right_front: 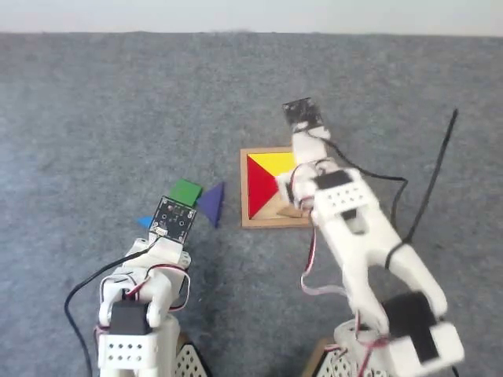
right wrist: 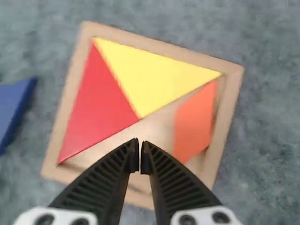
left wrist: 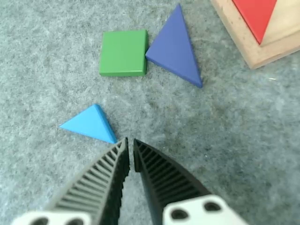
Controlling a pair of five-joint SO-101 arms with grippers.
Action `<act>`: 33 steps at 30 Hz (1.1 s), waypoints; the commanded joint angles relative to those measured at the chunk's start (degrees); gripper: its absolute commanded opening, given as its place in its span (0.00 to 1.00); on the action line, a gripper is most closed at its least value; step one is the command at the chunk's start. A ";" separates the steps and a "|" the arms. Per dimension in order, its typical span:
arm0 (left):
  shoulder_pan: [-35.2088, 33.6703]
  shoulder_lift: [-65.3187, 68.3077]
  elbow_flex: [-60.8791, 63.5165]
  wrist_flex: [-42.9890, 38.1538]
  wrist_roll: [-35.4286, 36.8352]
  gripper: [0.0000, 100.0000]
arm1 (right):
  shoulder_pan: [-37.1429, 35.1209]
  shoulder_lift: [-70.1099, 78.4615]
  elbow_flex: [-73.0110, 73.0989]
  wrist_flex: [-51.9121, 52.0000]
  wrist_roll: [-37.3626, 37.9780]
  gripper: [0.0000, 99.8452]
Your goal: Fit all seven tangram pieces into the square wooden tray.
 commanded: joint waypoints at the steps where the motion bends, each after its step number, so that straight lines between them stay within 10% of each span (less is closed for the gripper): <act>1: -0.26 -1.32 -0.40 0.18 -0.62 0.02 | -4.62 -7.52 5.80 1.19 2.90 0.03; 33: -0.26 -1.32 -0.40 0.18 -0.62 0.02 | -1.36 15.96 -10.37 0.75 5.80 0.03</act>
